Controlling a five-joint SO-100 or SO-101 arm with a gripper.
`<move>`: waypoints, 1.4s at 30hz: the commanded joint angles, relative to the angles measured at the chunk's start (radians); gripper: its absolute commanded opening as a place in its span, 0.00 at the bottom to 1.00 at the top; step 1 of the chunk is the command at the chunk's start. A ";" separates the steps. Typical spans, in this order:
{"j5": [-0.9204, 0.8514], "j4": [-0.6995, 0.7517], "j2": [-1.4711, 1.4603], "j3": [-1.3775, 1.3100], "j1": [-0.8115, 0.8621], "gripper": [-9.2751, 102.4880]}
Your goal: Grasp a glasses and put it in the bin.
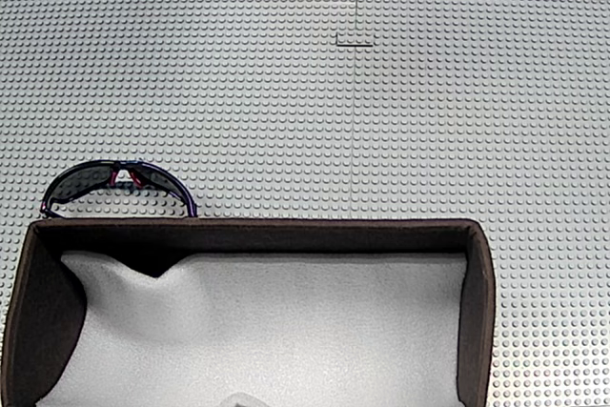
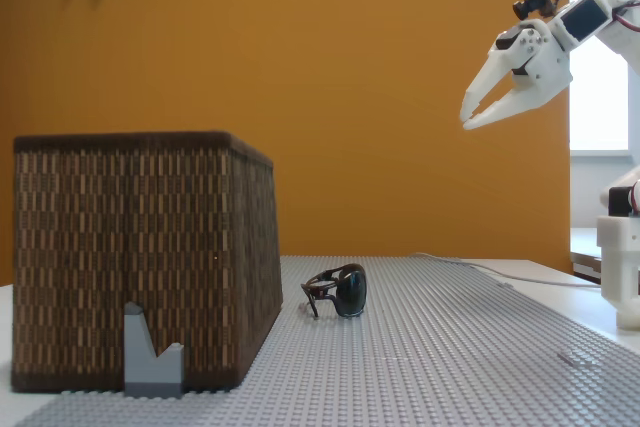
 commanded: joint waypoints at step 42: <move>0.028 -0.299 -0.603 0.167 0.365 0.29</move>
